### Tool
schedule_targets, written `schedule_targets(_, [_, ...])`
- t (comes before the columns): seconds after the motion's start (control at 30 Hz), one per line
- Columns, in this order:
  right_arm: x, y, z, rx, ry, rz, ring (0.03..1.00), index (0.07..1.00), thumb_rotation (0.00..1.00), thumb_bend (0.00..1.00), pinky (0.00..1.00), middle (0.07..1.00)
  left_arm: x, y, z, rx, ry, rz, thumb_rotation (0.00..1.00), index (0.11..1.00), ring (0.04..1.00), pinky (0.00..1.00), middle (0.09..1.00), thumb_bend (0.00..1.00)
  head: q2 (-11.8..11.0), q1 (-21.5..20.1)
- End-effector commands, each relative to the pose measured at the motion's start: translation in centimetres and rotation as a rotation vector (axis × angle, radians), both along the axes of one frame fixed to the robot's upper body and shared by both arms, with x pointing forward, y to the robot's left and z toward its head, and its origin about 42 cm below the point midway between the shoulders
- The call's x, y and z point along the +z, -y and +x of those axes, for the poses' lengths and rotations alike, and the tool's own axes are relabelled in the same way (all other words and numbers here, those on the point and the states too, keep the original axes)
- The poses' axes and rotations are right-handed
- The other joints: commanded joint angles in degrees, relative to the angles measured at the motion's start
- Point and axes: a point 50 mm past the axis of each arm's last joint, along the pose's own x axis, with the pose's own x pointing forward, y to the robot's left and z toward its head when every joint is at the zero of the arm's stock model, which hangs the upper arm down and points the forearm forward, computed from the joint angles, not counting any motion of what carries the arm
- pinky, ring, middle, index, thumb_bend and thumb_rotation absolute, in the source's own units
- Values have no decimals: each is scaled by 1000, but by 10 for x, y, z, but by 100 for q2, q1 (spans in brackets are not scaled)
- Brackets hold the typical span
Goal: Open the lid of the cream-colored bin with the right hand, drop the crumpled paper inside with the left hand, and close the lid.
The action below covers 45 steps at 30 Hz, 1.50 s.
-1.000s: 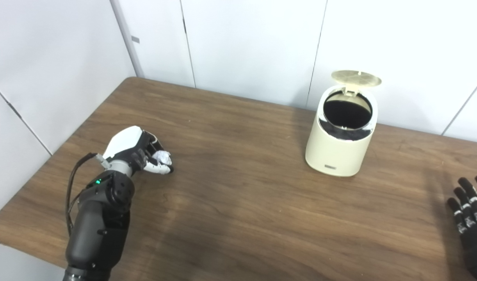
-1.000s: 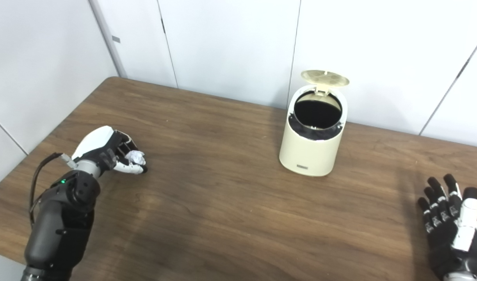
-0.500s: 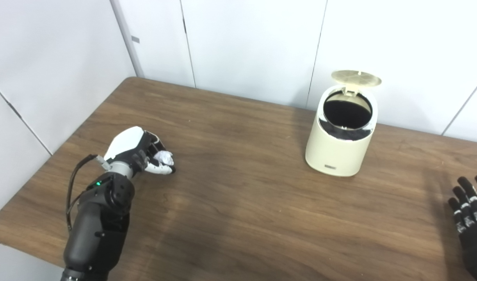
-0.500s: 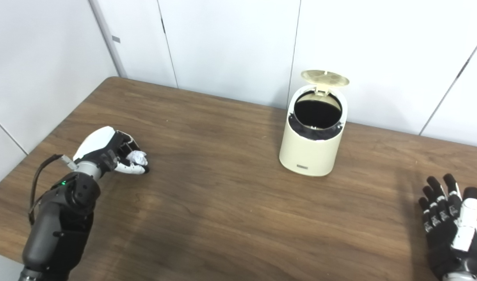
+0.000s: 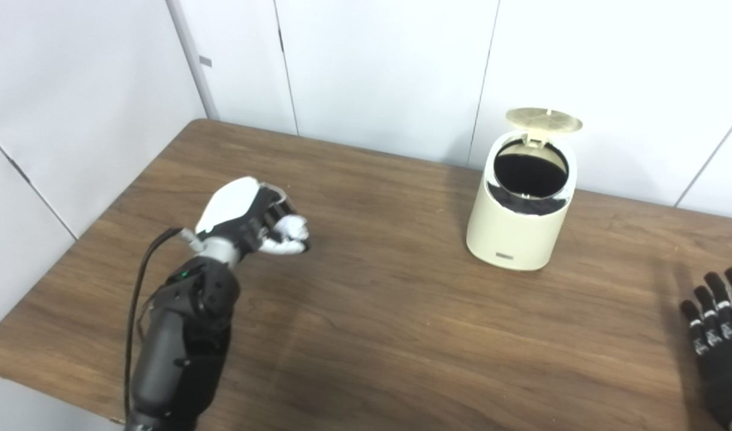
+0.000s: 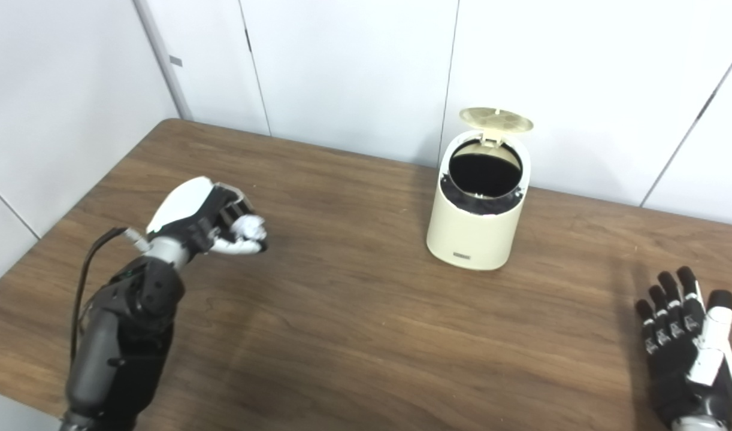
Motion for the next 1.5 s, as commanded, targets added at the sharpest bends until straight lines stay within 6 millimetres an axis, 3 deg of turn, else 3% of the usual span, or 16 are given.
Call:
schedule_targets(0.0, [5, -1, 3, 16, 41, -12, 1000, 1000, 1000, 561, 1000, 980, 31, 9, 8, -19, 94, 43, 0, 470, 431, 463, 510, 502, -12, -45])
schedule_targets(0.5, [-13, -12, 0, 2, 42, -52, 984, 1000, 1000, 586, 1000, 955, 52, 48, 30, -123, 143, 45, 0, 489, 399, 415, 505, 501, -394, -845])
schedule_targets(0.8, [-19, -20, -2, 13, 45, -30, 971, 1000, 1000, 563, 990, 953, 57, 59, 36, -180, 170, 19, 0, 479, 408, 465, 510, 500, -575, -1273])
schedule_targets(1.03, [-20, -23, -3, 6, 44, -28, 969, 999, 1000, 534, 993, 955, 62, 71, 43, -220, 191, 17, 0, 492, 384, 484, 486, 501, -653, -1375])
schedule_targets(1.47, [-27, -29, -2, 24, 43, -65, 988, 985, 1000, 510, 1000, 976, 68, 95, 53, -305, 246, -12, 0, 464, 432, 523, 513, 501, -824, -1500])
